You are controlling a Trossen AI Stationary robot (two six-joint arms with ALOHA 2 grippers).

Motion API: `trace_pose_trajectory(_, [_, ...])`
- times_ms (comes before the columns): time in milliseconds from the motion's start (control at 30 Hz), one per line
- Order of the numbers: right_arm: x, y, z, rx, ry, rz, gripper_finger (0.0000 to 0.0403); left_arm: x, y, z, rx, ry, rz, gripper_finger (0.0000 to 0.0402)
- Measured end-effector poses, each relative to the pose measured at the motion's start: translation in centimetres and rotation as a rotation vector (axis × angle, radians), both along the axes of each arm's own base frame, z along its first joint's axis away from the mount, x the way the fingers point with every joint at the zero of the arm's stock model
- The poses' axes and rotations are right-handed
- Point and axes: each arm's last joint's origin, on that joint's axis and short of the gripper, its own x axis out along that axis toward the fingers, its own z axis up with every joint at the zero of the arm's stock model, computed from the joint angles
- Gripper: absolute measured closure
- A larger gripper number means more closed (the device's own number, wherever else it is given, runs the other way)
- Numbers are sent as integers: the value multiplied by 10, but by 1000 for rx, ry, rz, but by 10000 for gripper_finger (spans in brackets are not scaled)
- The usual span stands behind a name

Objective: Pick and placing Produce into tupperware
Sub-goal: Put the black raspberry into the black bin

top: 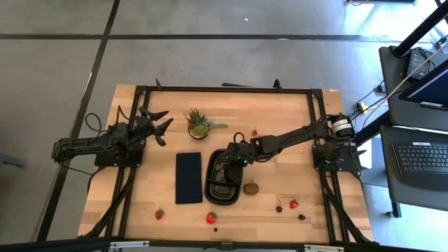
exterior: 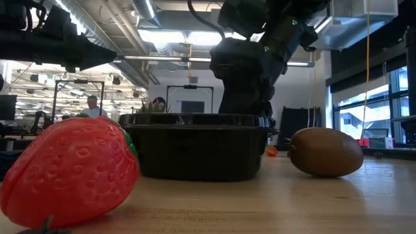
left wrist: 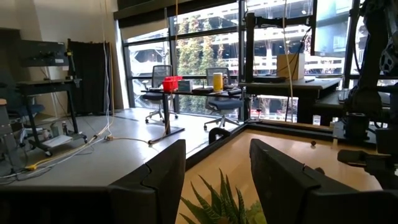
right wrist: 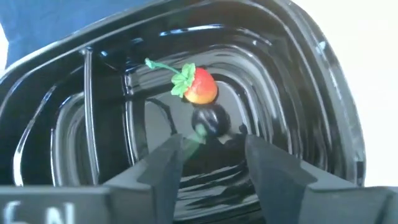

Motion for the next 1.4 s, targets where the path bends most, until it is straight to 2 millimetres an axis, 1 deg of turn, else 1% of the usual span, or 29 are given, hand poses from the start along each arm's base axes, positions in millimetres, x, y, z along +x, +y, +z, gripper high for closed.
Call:
trace_pose_trajectory(100, [0, -2, 1, 24, 3, -34, 187, 0, 0, 0, 0, 0, 0, 230])
trace_pose_trajectory(167, [-2, -6, 5, 30, 16, -53, 172, 0, 0, 0, 0, 0, 0, 230])
trace_pose_trajectory(300, [-9, -11, 28, 22, 15, -69, 157, 0, 0, 0, 0, 0, 0, 230])
trace_pose_trajectory(367, [-16, -14, 38, 12, 37, -84, 156, 0, 0, 0, 0, -1, 0, 230])
trace_pose_trajectory(467, [-32, -21, 51, -17, 104, -138, 156, 0, 0, 0, 0, -1, 0, 230])
trace_pose_trajectory(567, [-51, -30, 56, -98, 231, -232, 155, 0, 0, 0, 0, -1, 0, 230])
trace_pose_trajectory(667, [-65, -40, 57, -165, 334, -297, 155, 0, 0, 0, 0, -1, 0, 230])
trace_pose_trajectory(733, [-68, -47, 55, -170, 360, -313, 155, 0, 0, 0, 0, -1, 0, 230])
trace_pose_trajectory(833, [-73, -59, 46, -168, 394, -348, 155, 0, 0, 0, 0, -1, 0, 230])
trace_pose_trajectory(1067, [-87, -86, 17, -129, 418, -431, 155, 0, 0, 0, -2, -2, 0, 230])
trace_pose_trajectory(1233, [-92, -96, -1, -75, 375, -433, 155, 0, 0, 0, -1, -1, 0, 230])
trace_pose_trajectory(1400, [-100, -99, -15, -37, 377, -436, 168, 0, 0, 0, -1, -1, 0, 230])
